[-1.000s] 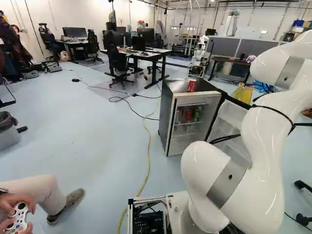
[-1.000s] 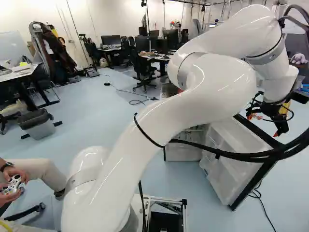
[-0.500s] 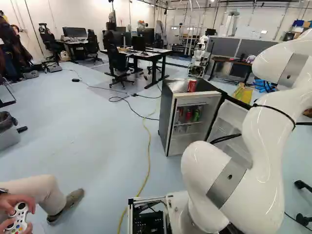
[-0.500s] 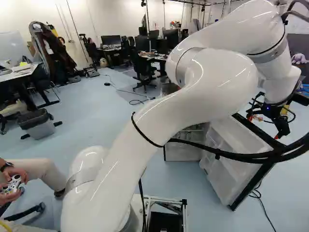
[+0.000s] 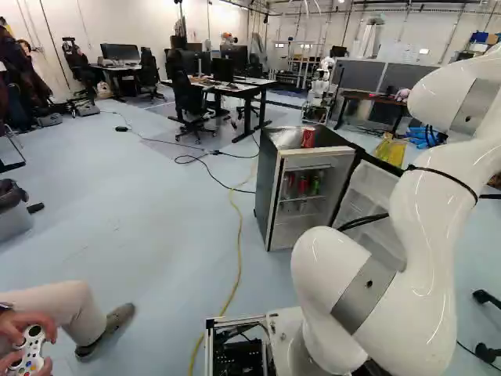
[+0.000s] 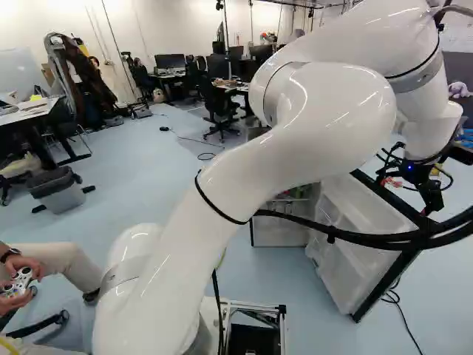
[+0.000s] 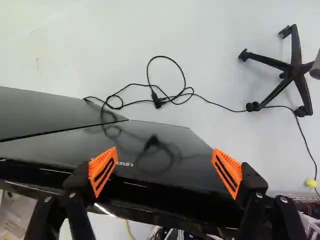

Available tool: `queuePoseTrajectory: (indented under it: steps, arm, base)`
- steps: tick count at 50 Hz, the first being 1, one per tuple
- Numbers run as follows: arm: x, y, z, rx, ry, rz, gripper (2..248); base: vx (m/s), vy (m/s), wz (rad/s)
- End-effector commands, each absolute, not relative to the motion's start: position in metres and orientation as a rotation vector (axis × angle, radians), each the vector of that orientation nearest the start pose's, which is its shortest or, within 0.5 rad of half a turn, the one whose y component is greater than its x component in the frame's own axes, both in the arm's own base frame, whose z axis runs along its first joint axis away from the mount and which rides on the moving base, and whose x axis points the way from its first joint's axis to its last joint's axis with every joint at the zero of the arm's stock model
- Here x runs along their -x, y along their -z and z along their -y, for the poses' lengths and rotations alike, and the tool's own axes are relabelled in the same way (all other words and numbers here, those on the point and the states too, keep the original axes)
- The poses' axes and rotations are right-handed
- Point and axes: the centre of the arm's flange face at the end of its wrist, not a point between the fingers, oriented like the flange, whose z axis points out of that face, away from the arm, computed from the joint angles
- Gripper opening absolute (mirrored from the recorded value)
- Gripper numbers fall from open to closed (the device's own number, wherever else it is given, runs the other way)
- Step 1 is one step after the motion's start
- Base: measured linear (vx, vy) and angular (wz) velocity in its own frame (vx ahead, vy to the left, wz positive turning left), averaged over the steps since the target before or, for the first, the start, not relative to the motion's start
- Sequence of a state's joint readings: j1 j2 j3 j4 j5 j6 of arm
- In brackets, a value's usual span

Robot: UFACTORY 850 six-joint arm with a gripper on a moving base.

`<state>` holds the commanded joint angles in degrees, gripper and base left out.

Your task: Grab a drink from the fridge

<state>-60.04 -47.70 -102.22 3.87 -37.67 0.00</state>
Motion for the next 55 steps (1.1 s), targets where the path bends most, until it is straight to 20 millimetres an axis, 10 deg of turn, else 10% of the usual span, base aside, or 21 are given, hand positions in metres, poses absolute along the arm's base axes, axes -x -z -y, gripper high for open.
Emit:
queuePoseTrajectory:
  steps: [55]
  arm:
    - [-0.346,-0.418,0.601,2.72,0.342,-1.672,247]
  base:
    - [0.0,0.0,0.0]
